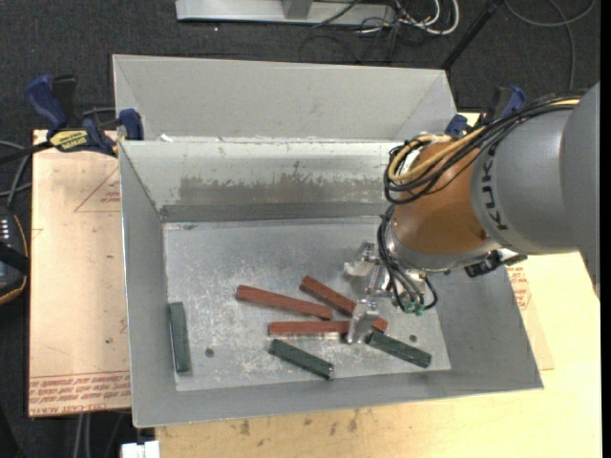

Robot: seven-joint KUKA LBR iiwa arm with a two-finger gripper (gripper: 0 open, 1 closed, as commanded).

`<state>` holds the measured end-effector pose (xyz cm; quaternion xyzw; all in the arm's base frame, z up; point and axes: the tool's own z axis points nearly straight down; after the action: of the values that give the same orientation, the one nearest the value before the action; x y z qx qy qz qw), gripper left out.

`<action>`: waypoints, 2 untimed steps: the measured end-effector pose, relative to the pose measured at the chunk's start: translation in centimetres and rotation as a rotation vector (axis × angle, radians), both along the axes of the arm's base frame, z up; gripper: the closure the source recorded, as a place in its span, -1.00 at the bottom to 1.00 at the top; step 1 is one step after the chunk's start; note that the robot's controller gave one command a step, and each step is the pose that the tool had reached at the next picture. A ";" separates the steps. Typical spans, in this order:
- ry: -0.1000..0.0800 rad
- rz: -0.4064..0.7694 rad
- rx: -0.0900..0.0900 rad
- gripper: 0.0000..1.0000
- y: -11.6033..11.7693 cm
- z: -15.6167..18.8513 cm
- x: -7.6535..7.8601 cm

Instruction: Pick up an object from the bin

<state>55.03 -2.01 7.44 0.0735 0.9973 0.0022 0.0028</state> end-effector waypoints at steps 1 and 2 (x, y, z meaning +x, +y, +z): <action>-0.008 -0.044 -0.003 -1.00 0.6 0.5 -0.9; -0.012 -0.001 -0.003 1.00 0.1 0.6 0.6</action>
Offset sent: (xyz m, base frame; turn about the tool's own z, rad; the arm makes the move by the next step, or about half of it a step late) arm 0.0000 0.0000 0.0000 0.0000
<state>55.60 -1.92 8.03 0.0737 0.9972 0.0014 0.0091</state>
